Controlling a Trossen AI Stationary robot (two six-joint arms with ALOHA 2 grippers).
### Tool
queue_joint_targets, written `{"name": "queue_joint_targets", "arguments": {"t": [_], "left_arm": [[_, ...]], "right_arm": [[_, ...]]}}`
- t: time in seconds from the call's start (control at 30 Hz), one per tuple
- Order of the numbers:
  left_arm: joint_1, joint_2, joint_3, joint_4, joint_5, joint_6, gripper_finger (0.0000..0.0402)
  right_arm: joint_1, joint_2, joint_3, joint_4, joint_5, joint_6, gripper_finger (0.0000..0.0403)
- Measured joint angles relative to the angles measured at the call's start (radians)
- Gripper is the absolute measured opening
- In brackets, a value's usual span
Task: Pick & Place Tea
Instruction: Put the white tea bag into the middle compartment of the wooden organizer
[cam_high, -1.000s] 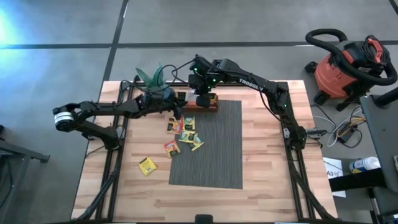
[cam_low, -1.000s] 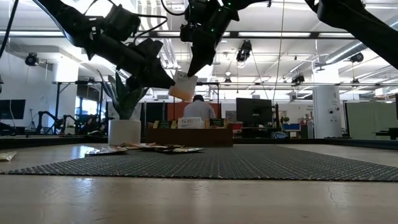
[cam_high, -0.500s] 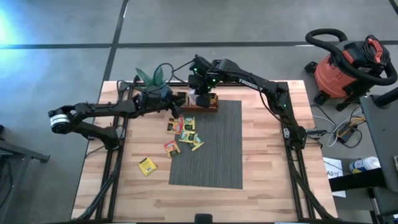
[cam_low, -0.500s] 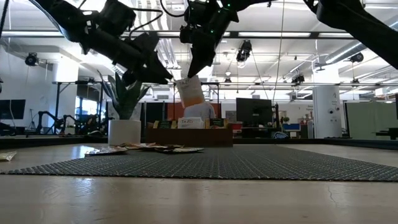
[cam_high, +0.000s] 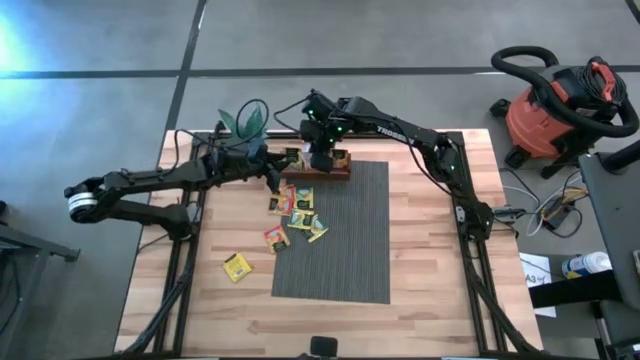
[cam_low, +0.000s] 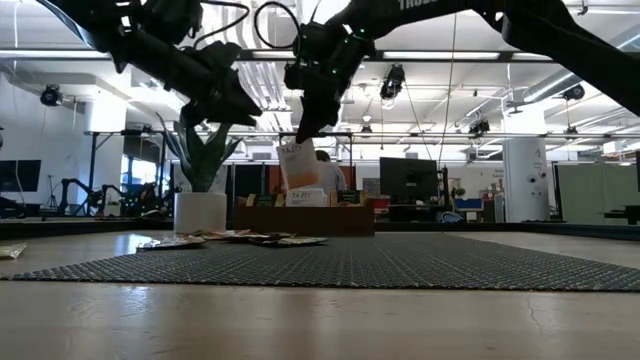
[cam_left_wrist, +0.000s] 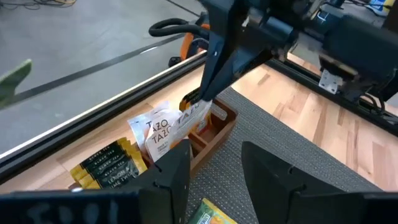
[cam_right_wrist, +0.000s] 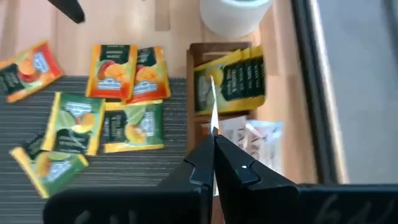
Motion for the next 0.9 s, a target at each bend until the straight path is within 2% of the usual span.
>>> {"name": "queue_joint_targets", "arguments": {"t": [0.63, 0.9], "left_arm": [[0.000, -0.002, -0.002, -0.030, -0.020, -0.006, 0.0138], [0.001, -0.002, -0.002, -0.044, -0.044, -0.003, 0.0138]], "right_arm": [[-0.034, 0.001, -0.183, 0.186, -0.027, 0.081, 0.0008], [-0.047, 0.001, -0.246, 0.195, -0.035, 0.087, 0.0008]]}}
